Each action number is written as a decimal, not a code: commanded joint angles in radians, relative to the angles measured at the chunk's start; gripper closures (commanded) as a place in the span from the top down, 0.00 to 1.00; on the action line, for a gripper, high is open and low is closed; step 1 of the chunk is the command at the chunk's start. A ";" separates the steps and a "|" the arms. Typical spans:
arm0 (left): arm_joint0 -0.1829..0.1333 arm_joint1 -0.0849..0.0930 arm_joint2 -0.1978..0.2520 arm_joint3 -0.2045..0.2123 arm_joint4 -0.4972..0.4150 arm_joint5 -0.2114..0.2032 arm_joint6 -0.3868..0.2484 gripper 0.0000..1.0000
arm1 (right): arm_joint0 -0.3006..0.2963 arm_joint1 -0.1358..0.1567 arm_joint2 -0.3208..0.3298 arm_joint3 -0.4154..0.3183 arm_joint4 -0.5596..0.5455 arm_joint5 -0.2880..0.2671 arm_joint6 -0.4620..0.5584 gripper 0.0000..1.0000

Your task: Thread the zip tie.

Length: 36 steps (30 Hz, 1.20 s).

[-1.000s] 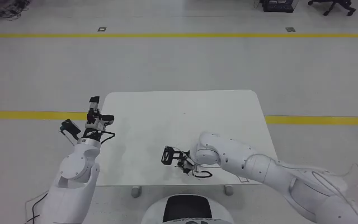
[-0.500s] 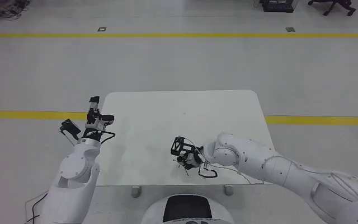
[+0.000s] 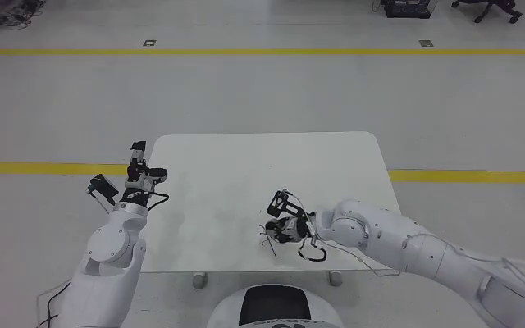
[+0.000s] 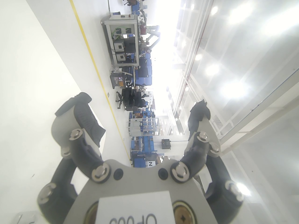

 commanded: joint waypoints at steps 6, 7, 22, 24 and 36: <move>0.000 0.000 0.000 0.000 0.000 0.000 0.000 1.00 | -0.007 0.014 0.000 0.003 0.087 0.000 -0.039 0.00; 0.000 0.000 0.000 0.000 0.000 0.000 0.000 1.00 | -0.007 0.014 0.000 0.003 0.087 0.000 -0.039 0.00; 0.000 0.000 0.000 0.000 0.000 0.000 0.000 1.00 | -0.045 0.014 0.058 0.002 0.260 0.000 -0.025 0.00; 0.000 0.000 0.000 0.000 0.000 0.000 0.000 1.00 | -0.055 0.016 0.080 0.005 0.343 0.000 0.008 0.00; 0.000 0.000 0.000 0.000 0.000 0.000 0.000 1.00 | -0.150 0.009 0.258 0.075 0.678 0.000 0.191 0.00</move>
